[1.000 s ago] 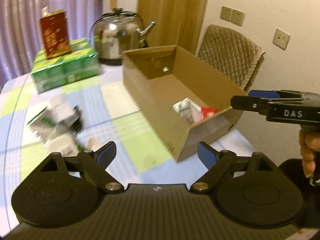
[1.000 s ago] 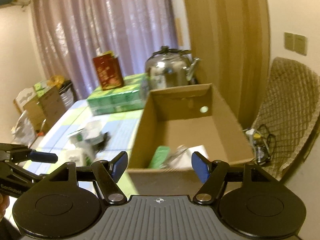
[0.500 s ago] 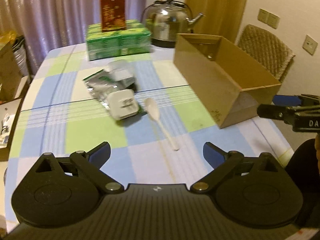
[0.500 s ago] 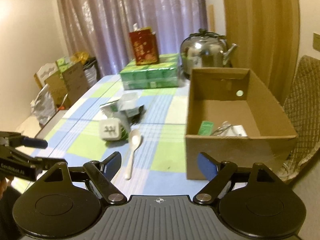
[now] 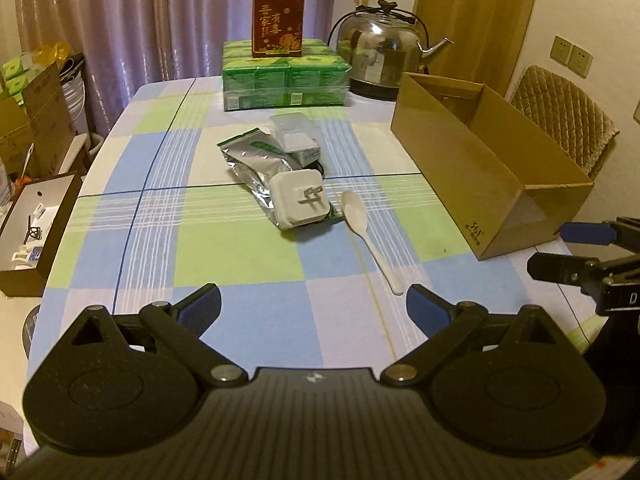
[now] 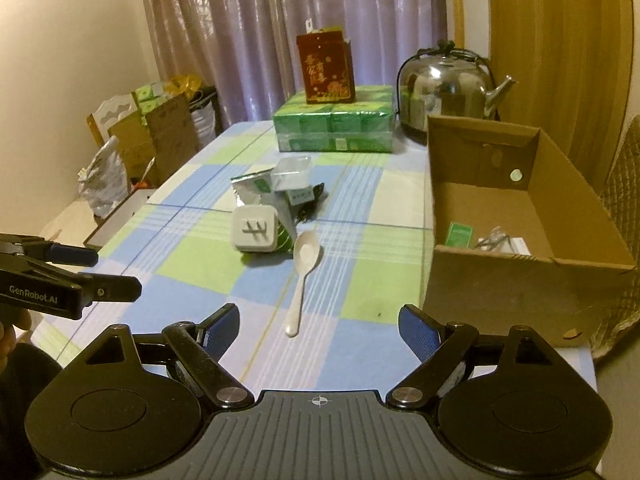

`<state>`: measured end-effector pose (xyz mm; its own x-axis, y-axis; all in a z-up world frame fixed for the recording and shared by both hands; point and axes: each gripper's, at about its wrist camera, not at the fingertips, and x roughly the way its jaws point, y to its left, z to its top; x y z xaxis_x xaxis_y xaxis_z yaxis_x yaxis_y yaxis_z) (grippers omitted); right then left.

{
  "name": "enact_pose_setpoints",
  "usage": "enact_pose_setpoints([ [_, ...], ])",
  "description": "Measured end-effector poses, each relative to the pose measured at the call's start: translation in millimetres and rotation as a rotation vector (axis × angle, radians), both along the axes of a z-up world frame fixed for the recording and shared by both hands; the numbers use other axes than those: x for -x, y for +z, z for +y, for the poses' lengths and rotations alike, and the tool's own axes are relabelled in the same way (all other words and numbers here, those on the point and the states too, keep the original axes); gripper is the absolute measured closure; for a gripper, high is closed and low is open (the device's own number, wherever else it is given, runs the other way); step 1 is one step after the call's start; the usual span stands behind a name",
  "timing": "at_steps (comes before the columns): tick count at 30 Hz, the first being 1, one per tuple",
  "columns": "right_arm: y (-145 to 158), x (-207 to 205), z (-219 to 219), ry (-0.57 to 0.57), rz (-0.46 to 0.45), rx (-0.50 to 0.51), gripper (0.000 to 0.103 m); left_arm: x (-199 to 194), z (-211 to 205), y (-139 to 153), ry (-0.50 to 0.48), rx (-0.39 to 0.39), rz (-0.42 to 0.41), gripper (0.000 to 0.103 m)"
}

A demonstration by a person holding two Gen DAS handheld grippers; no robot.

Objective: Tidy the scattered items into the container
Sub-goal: 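Withdraw both grippers from the cardboard box back toward the table items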

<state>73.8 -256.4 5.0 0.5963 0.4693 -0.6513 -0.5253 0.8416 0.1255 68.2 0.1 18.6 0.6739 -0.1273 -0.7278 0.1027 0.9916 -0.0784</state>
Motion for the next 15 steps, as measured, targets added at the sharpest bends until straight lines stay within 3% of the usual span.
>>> enact_pose_setpoints([
  [15,-24,-19,27,0.040,0.039,0.043,0.018,-20,8,-21,0.022,-0.001,0.033,0.006],
])
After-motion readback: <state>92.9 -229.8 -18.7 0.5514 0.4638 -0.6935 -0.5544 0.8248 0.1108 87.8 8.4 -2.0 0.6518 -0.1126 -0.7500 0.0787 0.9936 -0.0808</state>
